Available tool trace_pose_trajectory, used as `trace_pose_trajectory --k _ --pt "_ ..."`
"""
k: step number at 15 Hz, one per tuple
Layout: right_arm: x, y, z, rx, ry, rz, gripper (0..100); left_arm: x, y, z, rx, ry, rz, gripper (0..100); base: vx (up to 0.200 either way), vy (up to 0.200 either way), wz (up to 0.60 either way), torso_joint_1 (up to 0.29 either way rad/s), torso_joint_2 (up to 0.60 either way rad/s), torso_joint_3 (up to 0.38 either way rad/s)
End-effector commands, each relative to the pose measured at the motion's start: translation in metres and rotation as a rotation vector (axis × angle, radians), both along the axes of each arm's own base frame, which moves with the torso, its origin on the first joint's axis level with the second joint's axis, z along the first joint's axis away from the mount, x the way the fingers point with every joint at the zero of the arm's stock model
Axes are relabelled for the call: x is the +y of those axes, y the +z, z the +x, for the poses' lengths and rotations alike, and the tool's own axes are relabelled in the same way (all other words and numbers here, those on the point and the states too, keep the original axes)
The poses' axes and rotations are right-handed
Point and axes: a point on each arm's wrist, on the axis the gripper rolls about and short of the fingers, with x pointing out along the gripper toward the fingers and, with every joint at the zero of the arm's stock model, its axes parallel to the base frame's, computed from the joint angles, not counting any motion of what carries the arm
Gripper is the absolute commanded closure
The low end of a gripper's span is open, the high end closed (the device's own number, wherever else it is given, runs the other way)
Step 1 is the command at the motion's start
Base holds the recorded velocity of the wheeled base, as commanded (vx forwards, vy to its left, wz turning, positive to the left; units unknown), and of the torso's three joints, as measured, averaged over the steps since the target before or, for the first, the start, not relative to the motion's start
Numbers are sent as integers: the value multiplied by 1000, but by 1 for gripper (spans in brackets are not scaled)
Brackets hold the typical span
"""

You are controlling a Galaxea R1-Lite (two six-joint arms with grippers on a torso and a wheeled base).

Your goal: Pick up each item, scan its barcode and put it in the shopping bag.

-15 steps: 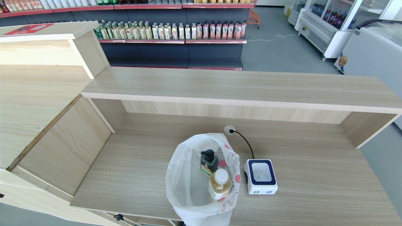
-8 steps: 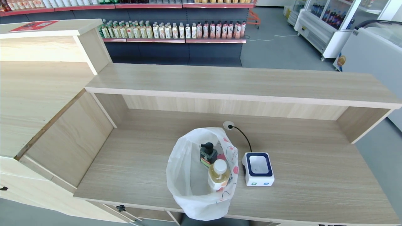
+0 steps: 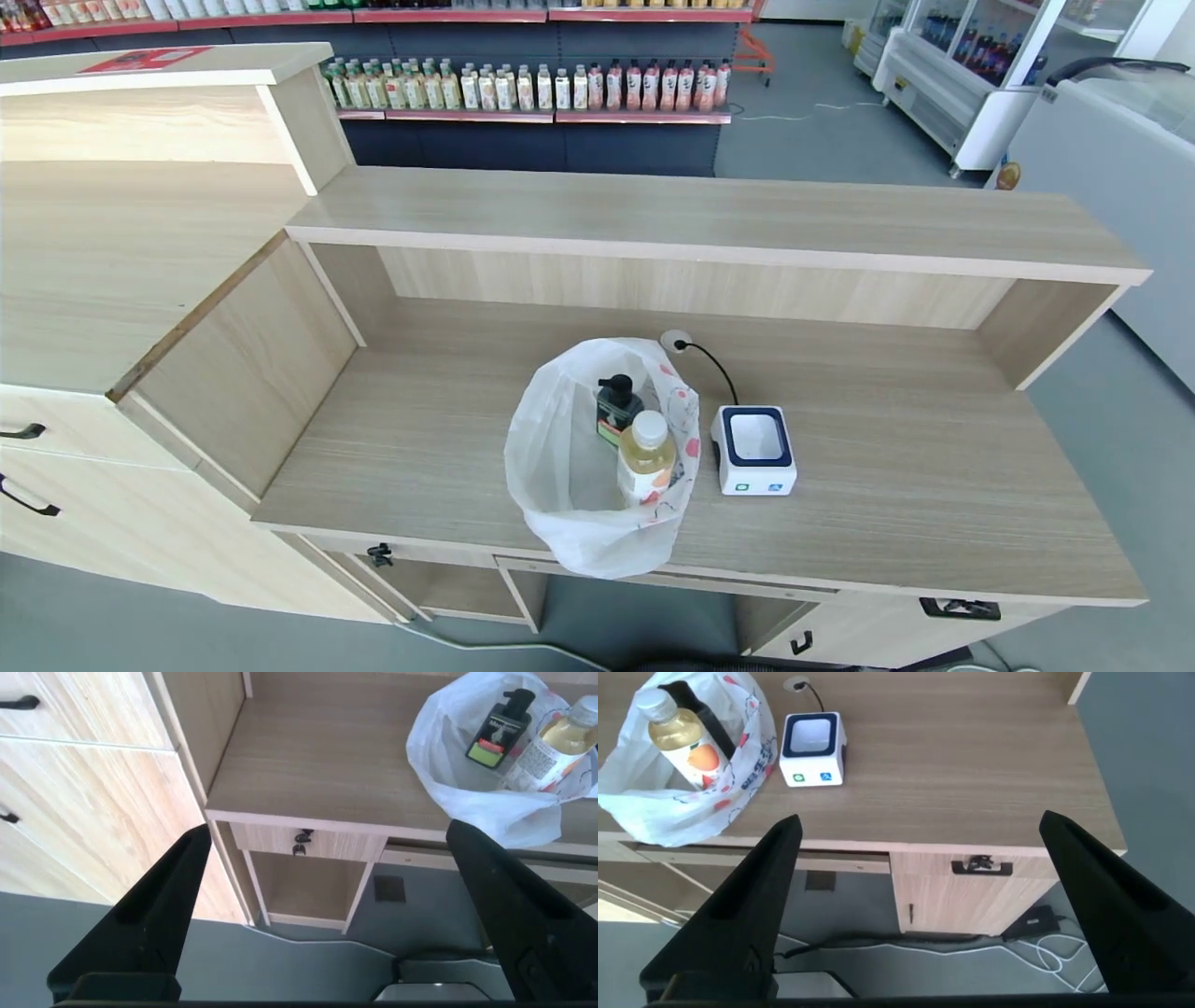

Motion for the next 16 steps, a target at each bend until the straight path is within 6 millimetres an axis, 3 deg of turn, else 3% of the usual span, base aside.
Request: trace_pose_trajectory --k 1,8,11,12,16 --pt "0 0 0 2 0 0 0 0 0 0 0 0 1 0 0 -200 0 32 2 -2" --pt "0 0 0 3 0 0 0 0 0 0 0 0 2 0 0 -200 0 3 4 3" --pt "0 0 0 3 0 9 0 0 0 0 0 0 -4 0 0 0 0 0 0 0" --pt "0 0 0 3 0 4 100 0 0 0 0 0 -4 0 0 0 0 0 0 0" --pt "0 0 0 3 0 7 100 0 0 0 6 -1 -5 0 150 0 0 2 2 2"
